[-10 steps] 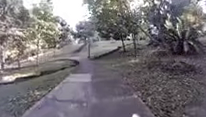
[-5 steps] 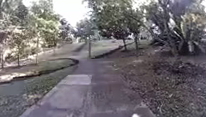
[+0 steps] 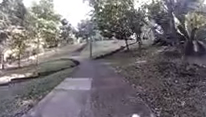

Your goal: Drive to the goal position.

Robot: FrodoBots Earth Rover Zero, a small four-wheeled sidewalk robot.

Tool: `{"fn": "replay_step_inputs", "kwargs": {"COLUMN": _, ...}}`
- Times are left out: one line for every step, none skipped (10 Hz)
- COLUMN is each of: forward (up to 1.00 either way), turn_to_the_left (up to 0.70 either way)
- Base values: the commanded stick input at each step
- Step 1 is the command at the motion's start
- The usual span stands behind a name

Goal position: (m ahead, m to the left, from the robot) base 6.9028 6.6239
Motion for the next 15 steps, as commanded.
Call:
{"fn": "replay_step_inputs", "kwargs": {"forward": 0.5, "turn_to_the_left": 0.0}}
{"fn": "replay_step_inputs", "kwargs": {"forward": 0.5, "turn_to_the_left": 0.0}}
{"fn": "replay_step_inputs", "kwargs": {"forward": 0.5, "turn_to_the_left": 0.0}}
{"fn": "replay_step_inputs", "kwargs": {"forward": 0.5, "turn_to_the_left": 0.0}}
{"fn": "replay_step_inputs", "kwargs": {"forward": 0.5, "turn_to_the_left": 0.0}}
{"fn": "replay_step_inputs", "kwargs": {"forward": 0.5, "turn_to_the_left": 0.0}}
{"fn": "replay_step_inputs", "kwargs": {"forward": 0.5, "turn_to_the_left": 0.0}}
{"fn": "replay_step_inputs", "kwargs": {"forward": 0.5, "turn_to_the_left": 0.0}}
{"fn": "replay_step_inputs", "kwargs": {"forward": 0.5, "turn_to_the_left": 0.0}}
{"fn": "replay_step_inputs", "kwargs": {"forward": 0.5, "turn_to_the_left": 0.0}}
{"fn": "replay_step_inputs", "kwargs": {"forward": 0.5, "turn_to_the_left": 0.0}}
{"fn": "replay_step_inputs", "kwargs": {"forward": 0.5, "turn_to_the_left": 0.0}}
{"fn": "replay_step_inputs", "kwargs": {"forward": 0.5, "turn_to_the_left": 0.0}}
{"fn": "replay_step_inputs", "kwargs": {"forward": 0.5, "turn_to_the_left": 0.0}}
{"fn": "replay_step_inputs", "kwargs": {"forward": 0.5, "turn_to_the_left": 0.0}}
